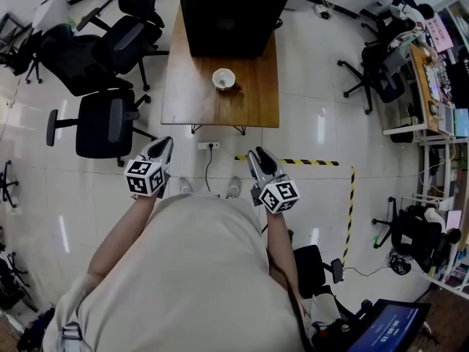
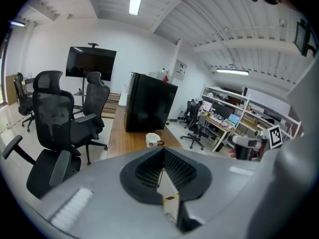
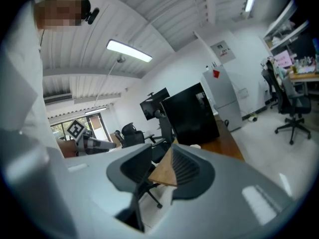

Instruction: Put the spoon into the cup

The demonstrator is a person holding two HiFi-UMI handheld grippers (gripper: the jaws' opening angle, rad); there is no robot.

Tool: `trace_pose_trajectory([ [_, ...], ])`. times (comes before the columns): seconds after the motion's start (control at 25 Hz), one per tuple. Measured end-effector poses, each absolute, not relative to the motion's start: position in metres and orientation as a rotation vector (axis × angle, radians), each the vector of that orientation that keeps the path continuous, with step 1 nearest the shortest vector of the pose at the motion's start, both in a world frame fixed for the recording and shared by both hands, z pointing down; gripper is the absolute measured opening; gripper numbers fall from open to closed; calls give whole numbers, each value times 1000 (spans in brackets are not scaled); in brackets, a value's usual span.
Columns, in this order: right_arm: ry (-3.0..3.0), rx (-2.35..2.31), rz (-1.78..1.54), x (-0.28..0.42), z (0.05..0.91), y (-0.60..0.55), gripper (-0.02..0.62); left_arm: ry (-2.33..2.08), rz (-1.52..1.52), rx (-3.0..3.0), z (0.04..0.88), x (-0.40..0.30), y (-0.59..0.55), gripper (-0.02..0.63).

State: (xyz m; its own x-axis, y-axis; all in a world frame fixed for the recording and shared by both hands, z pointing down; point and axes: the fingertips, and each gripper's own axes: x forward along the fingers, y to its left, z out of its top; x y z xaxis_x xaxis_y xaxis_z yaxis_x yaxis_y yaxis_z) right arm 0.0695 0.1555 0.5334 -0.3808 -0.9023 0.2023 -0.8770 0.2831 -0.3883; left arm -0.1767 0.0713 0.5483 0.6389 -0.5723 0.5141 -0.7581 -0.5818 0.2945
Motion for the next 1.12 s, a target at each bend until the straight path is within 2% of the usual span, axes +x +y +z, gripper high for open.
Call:
trace_pose_trajectory([
  [0.2, 2521, -1911, -626, 84, 545, 164, 89, -1028, 496, 2366, 552, -175, 65, 0],
  [0.56, 2438, -1911, -672, 93, 540, 172, 57, -992, 502, 2356, 558, -172, 67, 0],
  [1.12, 2396, -1807, -713, 125, 536, 164, 57, -1050, 514, 2337, 560, -147, 75, 0],
])
